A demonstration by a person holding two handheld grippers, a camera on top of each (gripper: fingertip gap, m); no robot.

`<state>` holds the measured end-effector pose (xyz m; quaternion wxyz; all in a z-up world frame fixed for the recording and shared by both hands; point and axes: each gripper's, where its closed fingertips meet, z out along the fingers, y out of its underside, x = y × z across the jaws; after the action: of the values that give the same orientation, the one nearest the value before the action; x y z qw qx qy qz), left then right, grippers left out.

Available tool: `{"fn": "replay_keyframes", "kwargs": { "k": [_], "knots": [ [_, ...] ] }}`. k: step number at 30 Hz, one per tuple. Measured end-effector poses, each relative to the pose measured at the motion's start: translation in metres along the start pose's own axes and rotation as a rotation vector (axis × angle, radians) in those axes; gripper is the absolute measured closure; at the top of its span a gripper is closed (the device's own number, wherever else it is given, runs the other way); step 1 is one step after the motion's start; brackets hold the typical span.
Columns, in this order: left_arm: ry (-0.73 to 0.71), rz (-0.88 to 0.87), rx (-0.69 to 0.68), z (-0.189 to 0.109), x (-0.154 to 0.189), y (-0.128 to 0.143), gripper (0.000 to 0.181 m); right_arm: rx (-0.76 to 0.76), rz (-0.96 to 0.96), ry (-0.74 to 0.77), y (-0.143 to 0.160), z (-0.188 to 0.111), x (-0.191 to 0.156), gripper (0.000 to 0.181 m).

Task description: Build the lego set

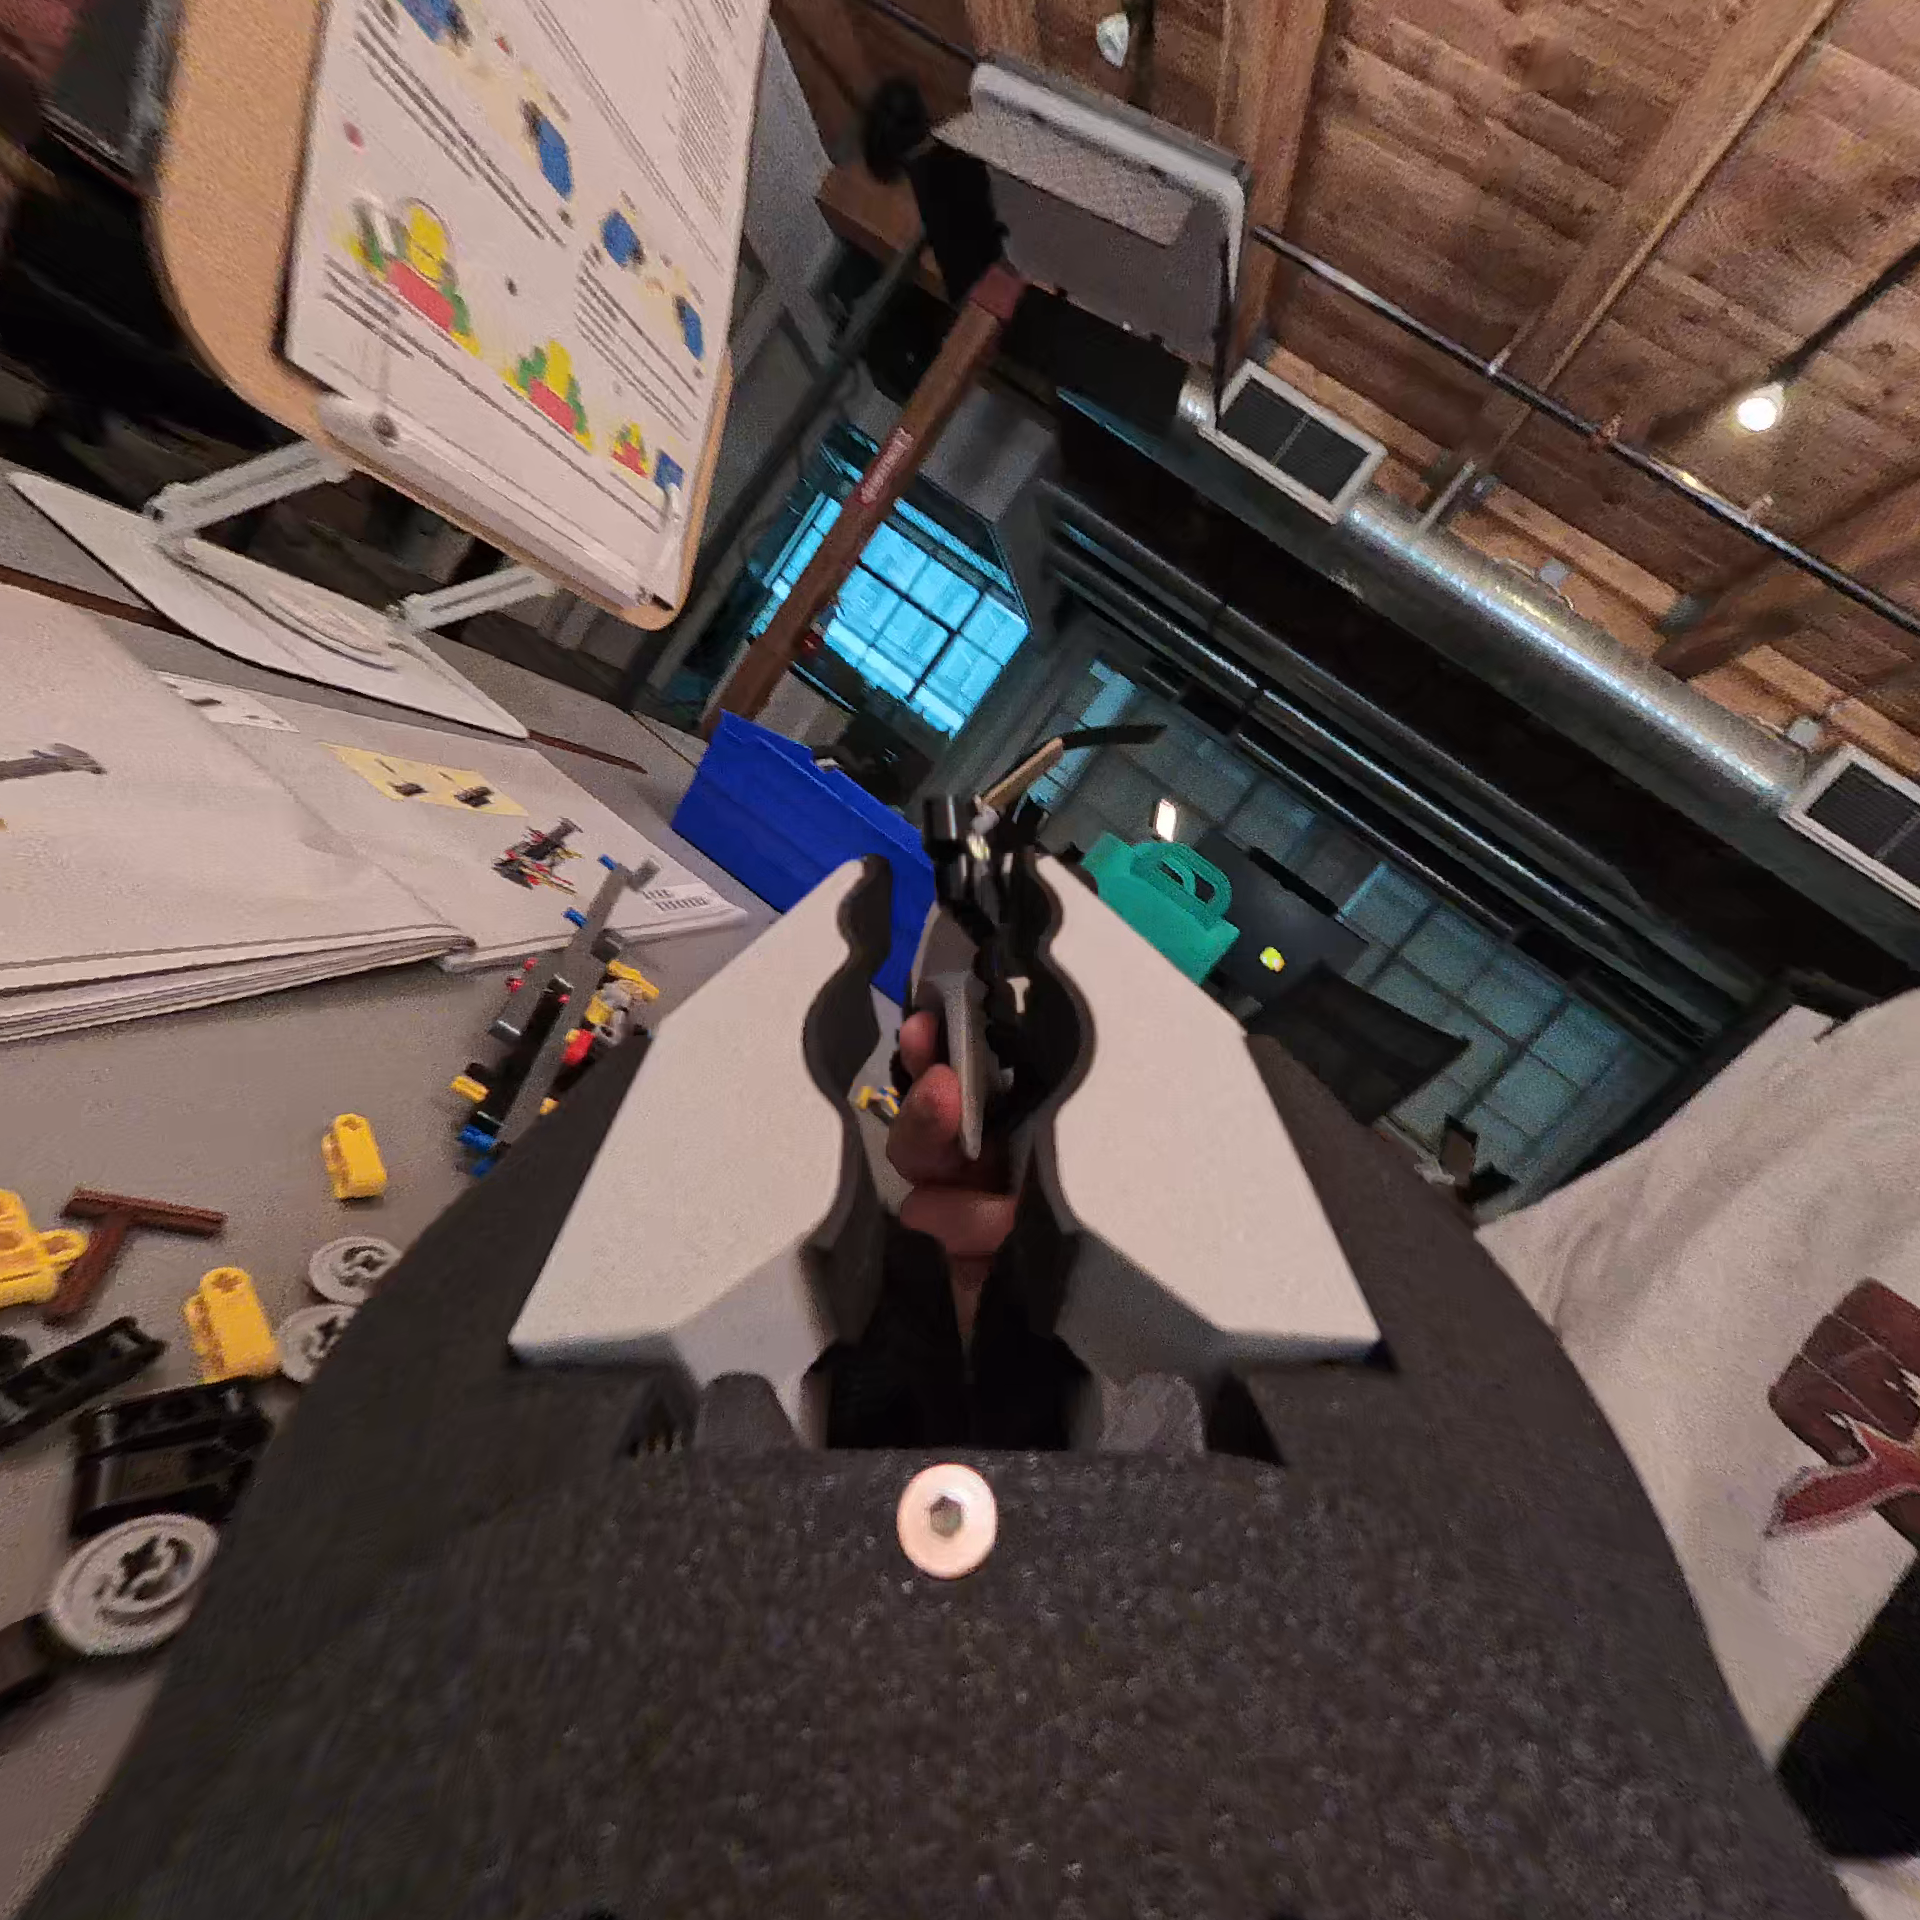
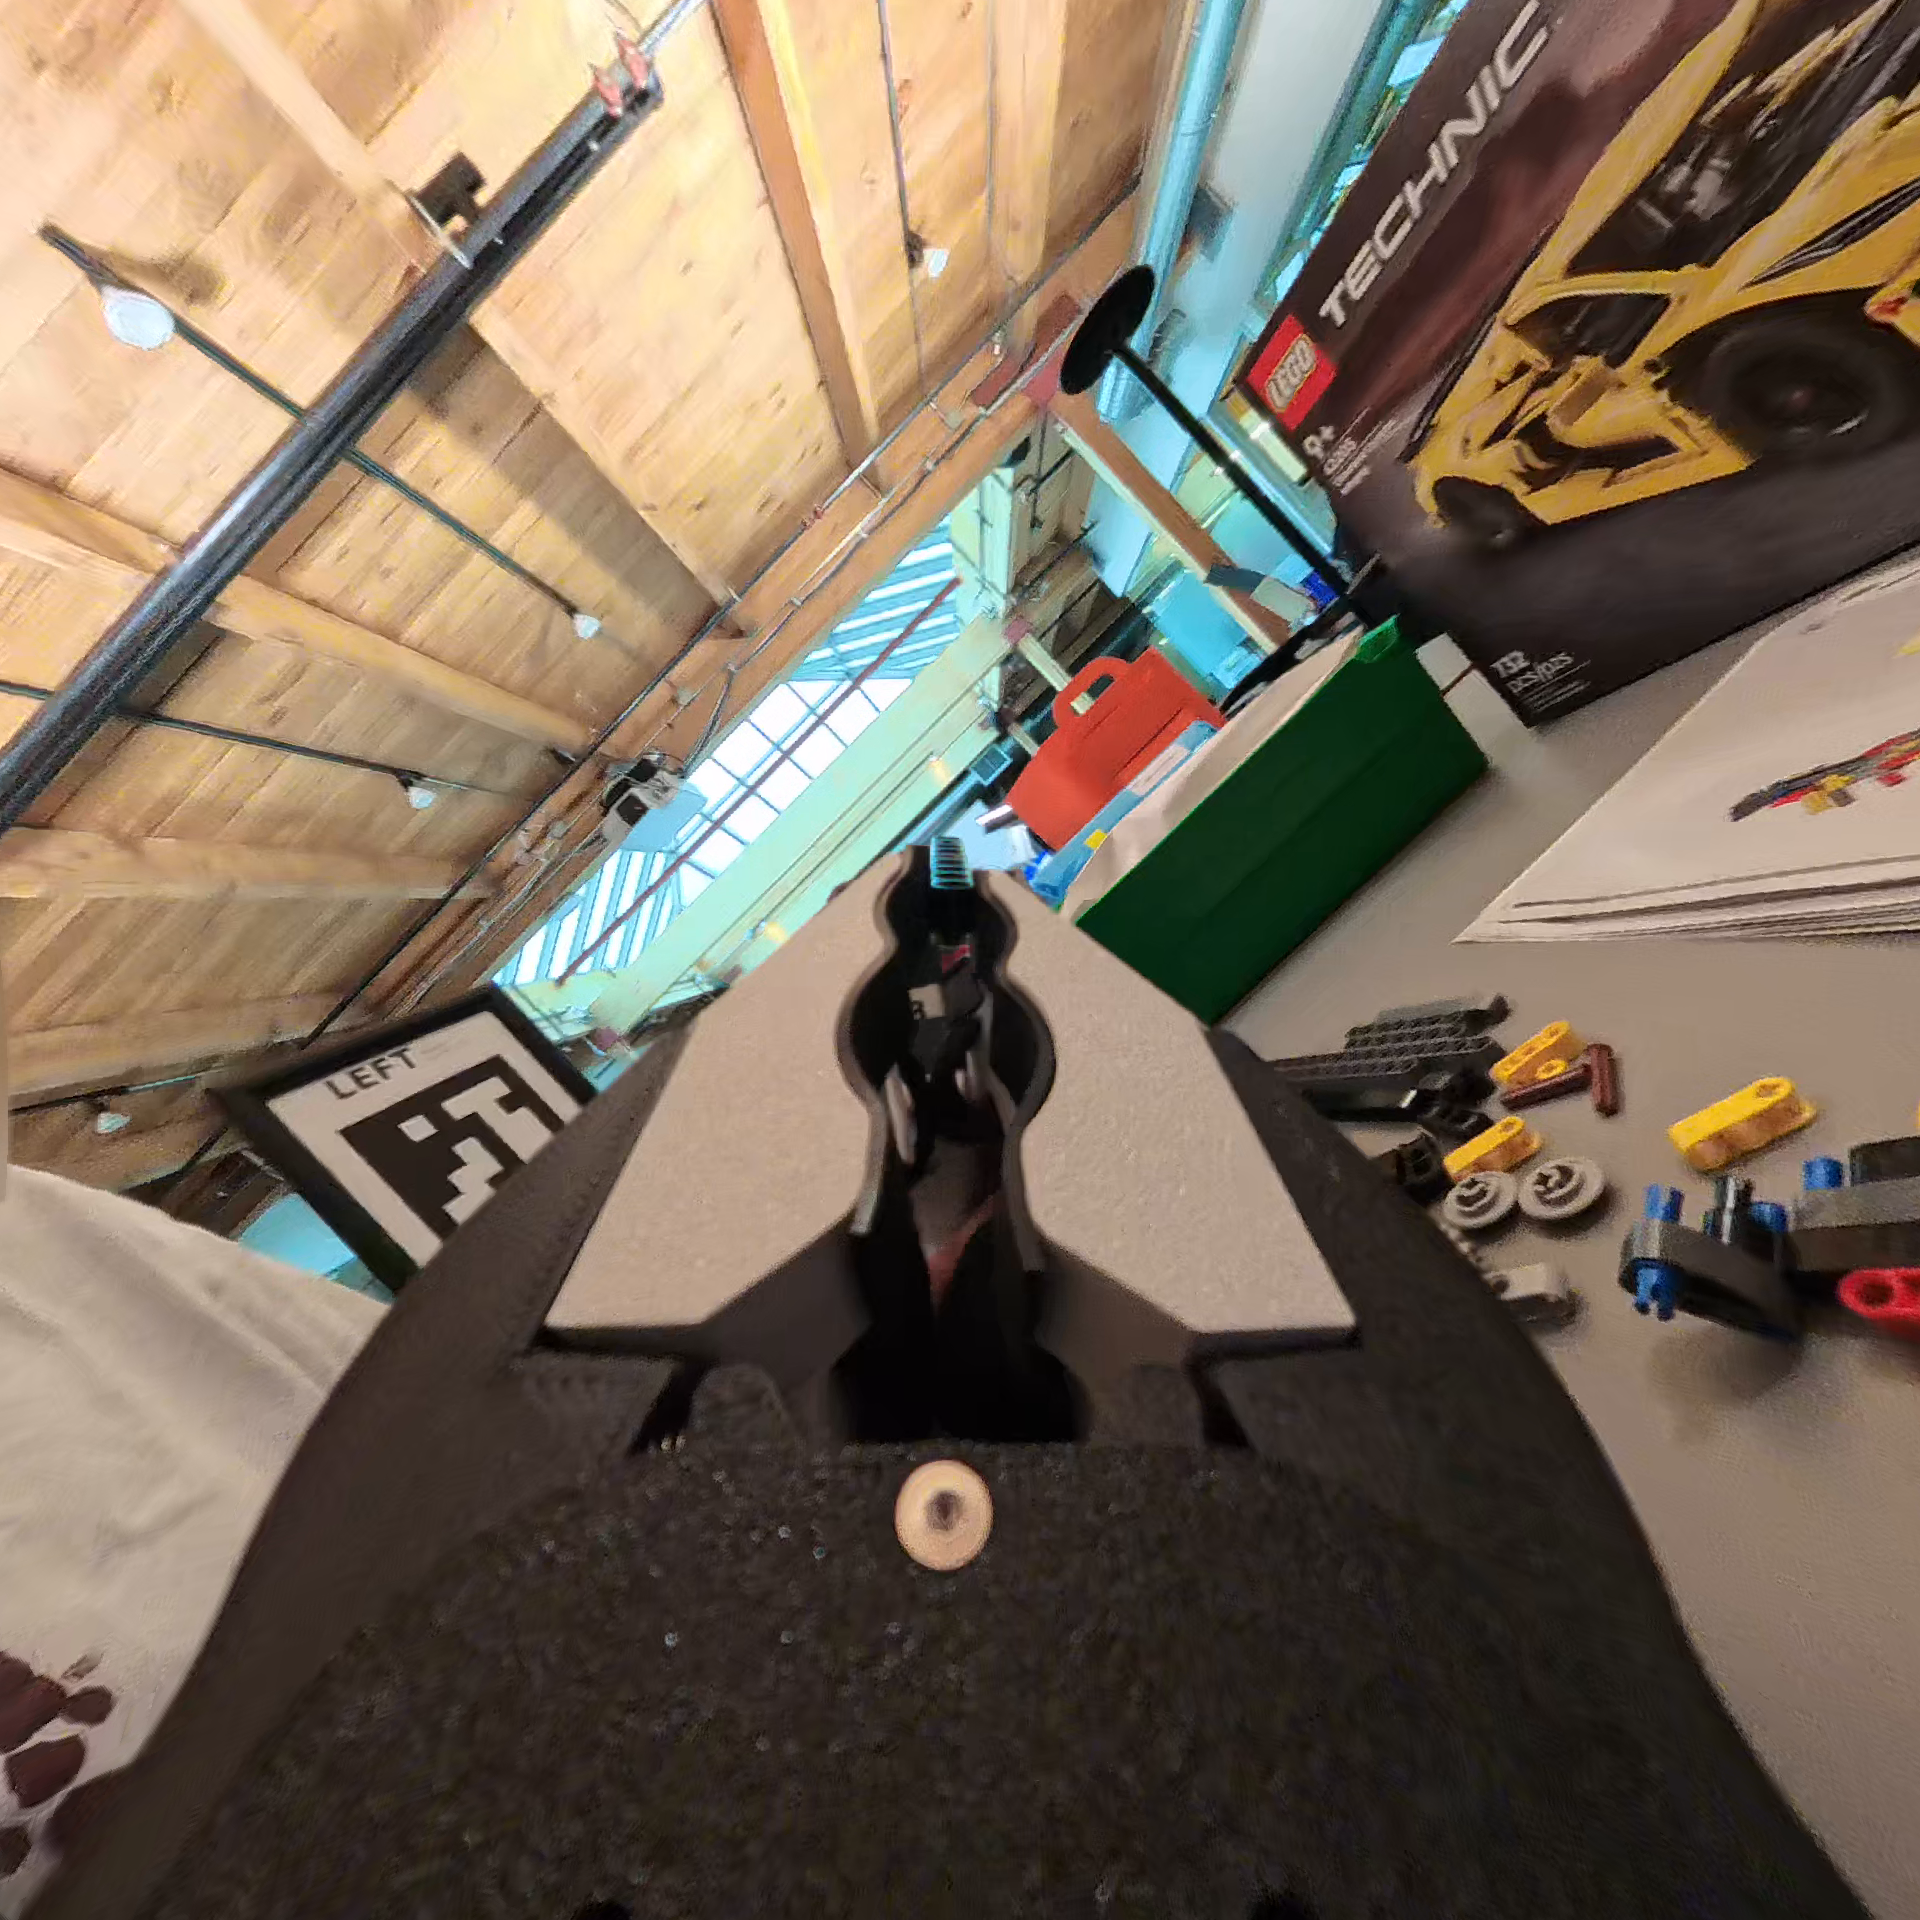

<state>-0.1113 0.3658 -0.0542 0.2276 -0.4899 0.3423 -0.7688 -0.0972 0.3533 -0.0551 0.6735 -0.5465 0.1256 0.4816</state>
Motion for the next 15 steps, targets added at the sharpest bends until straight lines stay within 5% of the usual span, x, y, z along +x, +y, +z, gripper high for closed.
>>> {"fn": "replay_keyframes", "kwargs": {
  "k": [5,15],
  "knots": [
    [0.020,-0.007,-0.020,0.007,0.004,0.008,0.170,0.093,0.048,-0.032,-0.004,0.004,-0.002,0.175],
    [0.177,-0.066,-0.005,0.004,0.023,0.003,0.175,-0.145,-0.164,-0.041,0.024,0.009,-0.019,0.175]
  ]
}}
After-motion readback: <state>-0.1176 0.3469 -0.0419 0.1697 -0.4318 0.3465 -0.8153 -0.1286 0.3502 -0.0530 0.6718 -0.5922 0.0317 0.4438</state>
